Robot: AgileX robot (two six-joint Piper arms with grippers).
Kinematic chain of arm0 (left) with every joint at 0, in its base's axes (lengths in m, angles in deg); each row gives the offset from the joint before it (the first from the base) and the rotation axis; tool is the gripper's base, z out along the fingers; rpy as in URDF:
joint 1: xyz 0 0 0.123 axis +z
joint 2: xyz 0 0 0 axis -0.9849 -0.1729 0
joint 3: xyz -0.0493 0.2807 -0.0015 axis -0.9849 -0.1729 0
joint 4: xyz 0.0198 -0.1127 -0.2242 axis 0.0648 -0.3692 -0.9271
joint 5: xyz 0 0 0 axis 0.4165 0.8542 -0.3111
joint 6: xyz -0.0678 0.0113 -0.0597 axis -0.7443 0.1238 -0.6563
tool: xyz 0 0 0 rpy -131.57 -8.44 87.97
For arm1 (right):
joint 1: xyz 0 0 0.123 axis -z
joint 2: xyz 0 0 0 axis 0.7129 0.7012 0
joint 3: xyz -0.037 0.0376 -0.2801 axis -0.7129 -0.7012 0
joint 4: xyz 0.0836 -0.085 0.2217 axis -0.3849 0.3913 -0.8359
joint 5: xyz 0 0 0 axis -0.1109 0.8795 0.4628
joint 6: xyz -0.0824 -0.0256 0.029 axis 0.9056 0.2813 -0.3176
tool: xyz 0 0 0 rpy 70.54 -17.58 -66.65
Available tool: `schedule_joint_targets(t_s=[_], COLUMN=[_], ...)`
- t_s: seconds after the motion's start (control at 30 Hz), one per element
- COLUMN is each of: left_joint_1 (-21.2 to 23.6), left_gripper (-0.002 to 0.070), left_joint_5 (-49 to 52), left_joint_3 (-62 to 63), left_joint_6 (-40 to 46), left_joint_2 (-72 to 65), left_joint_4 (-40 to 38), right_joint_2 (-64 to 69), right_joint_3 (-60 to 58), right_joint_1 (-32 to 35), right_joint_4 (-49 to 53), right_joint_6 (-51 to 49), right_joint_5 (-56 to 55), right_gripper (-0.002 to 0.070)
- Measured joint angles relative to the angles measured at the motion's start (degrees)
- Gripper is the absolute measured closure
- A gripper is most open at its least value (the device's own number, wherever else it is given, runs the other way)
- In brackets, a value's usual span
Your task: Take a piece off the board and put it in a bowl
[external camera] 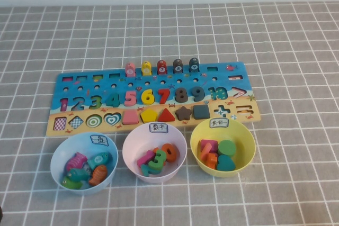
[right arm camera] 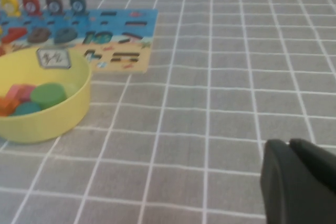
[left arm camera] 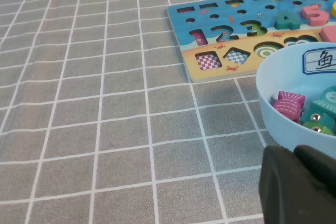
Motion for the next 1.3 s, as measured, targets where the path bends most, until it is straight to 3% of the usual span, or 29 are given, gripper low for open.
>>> schedule_joint_targets(t_s=[0.13, 0.53, 1.3], left_joint_1=[0.0, 0.0, 0.0], left_gripper=[0.0673, 0.0673, 0.0673], left_joint_5=[0.0, 0.0, 0.0], left_joint_3=[0.0, 0.0, 0.0], left_joint_6=[0.0, 0.0, 0.0], left_joint_2=[0.0, 0.0, 0.0], left_joint_4=[0.0, 0.0, 0.0], right_joint_2=[0.0, 0.0, 0.0], right_joint_3=[0.0, 0.0, 0.0], right_joint_1=[-1.37, -1.59, 0.13], right_joint_4=[-4.19, -6.06, -4.91], right_joint_6=[6.05, 11.31, 12.11], right_joint_5=[1.63, 2.11, 2.11], right_gripper=[0.0694, 0.0694, 0.0694])
